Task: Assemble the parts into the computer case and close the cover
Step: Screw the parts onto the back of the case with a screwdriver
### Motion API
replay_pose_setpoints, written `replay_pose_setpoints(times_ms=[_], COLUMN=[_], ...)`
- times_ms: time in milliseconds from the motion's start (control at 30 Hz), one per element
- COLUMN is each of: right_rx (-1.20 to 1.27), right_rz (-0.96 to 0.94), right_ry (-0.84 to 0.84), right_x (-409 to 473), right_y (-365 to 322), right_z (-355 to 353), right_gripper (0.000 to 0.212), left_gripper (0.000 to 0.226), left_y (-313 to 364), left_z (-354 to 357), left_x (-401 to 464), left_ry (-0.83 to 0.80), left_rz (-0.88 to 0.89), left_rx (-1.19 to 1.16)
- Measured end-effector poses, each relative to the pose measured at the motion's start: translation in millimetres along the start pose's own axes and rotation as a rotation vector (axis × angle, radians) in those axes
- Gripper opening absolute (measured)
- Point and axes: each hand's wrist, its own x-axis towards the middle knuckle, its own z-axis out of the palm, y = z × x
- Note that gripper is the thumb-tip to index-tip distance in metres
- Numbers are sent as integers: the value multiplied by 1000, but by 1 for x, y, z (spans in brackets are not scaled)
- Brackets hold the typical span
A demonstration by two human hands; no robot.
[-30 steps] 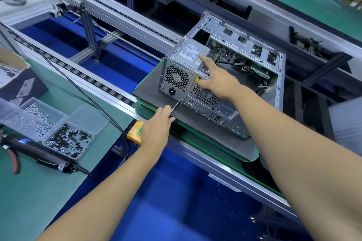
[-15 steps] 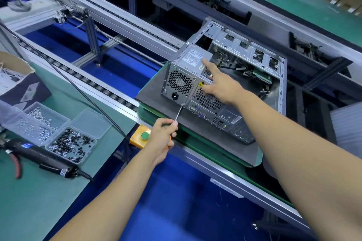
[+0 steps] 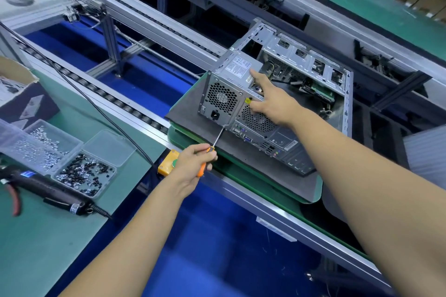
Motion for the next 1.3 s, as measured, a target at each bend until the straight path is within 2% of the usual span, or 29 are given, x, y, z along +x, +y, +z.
replay_pose_setpoints(times_ms=[67, 167, 333, 467, 567, 667, 700, 800, 867, 933, 967, 1000, 1067, 1100, 1167, 1233, 1300], right_rx=[-2, 0, -17, -31, -39, -31, -29, -52, -69, -64, -55, -44, -29, -21, -2, -7, -26], right_rz=[1, 7, 10, 32, 30, 34, 35, 31, 36, 36, 36, 37, 40, 38, 31, 12, -6], right_ry=[0, -9, -12, -25, -26, -33, -33, -30, -35, -38, -39, -39, -37, -33, -25, -24, -27], right_x=[0, 0, -1, -2, -1, -3, -4, -2, -2, -2, -2, -2, -1, -1, 1, 2, 1], right_y=[-1, -1, -3, -4, -4, -6, -6, -7, -7, -8, -8, -8, -8, -7, -5, -3, -2], right_z=[0, -1, -1, -3, -2, -2, -2, -2, -2, -3, -3, -3, -2, -2, -1, -1, -1], right_gripper=[90, 90, 92, 93, 94, 95, 94, 93, 93, 95, 95, 96, 95, 94, 94, 97, 100], left_gripper=[37, 43, 51, 52, 37, 32, 31, 20, 23, 20, 20, 20, 16, 16, 22, 25, 26], left_y=[-2, -13, -11, -5, 0, -1, -2, -8, -8, -9, -8, -7, -7, -7, -10, -12, -12], left_z=[-4, -6, -1, -7, -13, -10, -8, -2, 5, 6, 5, 3, 1, 1, 1, 7, 10], left_x=[0, -2, -7, -2, -1, -2, -4, -16, -22, -21, -20, -17, -14, -14, -12, -9, -10], left_ry=[24, -17, -32, -104, -144, -72, -25, 256, 381, 386, 353, 291, 185, 175, 157, 143, 181], left_rz=[-70, -145, -174, -188, -44, 96, 181, 541, 704, 679, 595, 459, 147, 28, -113, -162, -44], left_rx=[-125, -188, 212, 107, 249, 402, 535, 1225, 1366, 1280, 1132, 868, 158, -44, -206, -238, -95])
